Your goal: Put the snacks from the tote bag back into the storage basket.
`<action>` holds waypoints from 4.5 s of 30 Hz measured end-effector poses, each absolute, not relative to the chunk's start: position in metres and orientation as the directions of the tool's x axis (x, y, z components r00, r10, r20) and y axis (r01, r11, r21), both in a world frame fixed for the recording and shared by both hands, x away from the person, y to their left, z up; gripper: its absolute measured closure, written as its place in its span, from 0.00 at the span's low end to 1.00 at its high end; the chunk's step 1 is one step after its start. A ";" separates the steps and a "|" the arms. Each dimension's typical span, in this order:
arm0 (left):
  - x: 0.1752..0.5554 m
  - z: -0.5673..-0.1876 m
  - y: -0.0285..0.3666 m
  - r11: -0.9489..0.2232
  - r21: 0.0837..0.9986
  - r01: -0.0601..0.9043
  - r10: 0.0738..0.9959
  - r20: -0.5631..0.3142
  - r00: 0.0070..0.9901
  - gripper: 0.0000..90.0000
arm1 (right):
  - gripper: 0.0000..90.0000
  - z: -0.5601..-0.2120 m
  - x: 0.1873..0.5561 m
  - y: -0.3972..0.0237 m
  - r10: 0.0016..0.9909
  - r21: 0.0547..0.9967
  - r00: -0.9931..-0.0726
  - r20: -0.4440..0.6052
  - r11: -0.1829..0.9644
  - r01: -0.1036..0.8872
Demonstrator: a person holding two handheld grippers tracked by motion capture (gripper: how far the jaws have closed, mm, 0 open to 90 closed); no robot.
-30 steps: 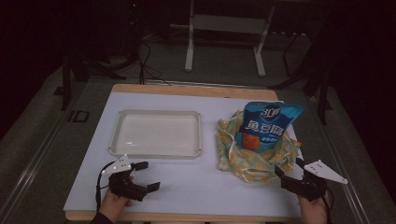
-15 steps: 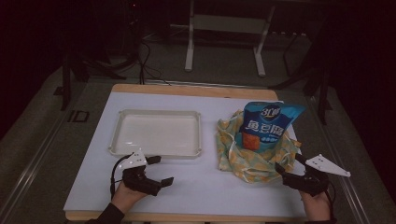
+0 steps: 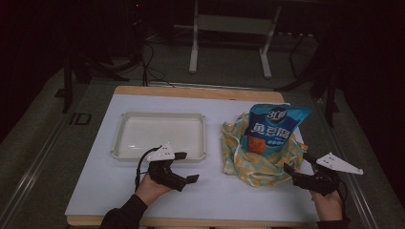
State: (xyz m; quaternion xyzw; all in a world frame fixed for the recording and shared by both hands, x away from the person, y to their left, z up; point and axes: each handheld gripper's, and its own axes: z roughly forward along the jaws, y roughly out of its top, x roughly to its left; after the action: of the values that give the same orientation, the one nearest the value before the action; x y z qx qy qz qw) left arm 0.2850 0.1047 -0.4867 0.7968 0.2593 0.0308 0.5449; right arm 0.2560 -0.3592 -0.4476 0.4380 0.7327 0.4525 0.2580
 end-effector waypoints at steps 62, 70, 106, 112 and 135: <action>0.397 -0.437 -0.060 -0.314 0.910 0.272 0.360 -0.151 0.921 0.34 | 0.33 -0.420 0.346 -0.376 0.786 0.894 -0.617 0.026 0.258 0.367; 0.405 -0.438 -0.065 -0.309 0.908 0.282 0.373 -0.157 0.915 0.46 | 0.43 -0.426 0.356 -0.377 0.757 0.889 -0.652 0.043 0.269 0.371; 0.416 -0.442 -0.086 -0.329 0.896 0.299 0.445 -0.132 0.886 0.93 | 0.95 -0.431 0.365 -0.359 0.740 0.866 -0.670 -0.052 0.368 0.339; 0.415 -0.439 -0.089 -0.334 0.892 0.305 0.458 -0.129 0.879 0.95 | 0.97 -0.429 0.366 -0.358 0.749 0.863 -0.661 -0.046 0.363 0.352; 0.412 -0.394 -0.090 -0.325 0.904 0.277 0.452 -0.109 0.886 0.97 | 0.98 -0.392 0.358 -0.359 0.747 0.876 -0.659 -0.084 0.371 0.309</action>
State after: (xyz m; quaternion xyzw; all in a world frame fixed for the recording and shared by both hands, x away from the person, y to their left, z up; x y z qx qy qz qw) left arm 0.4122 -0.0903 -0.3937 0.8099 0.2249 0.0815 0.5356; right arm 0.3581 -0.3594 -0.3922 0.3337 0.7913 0.4509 0.2431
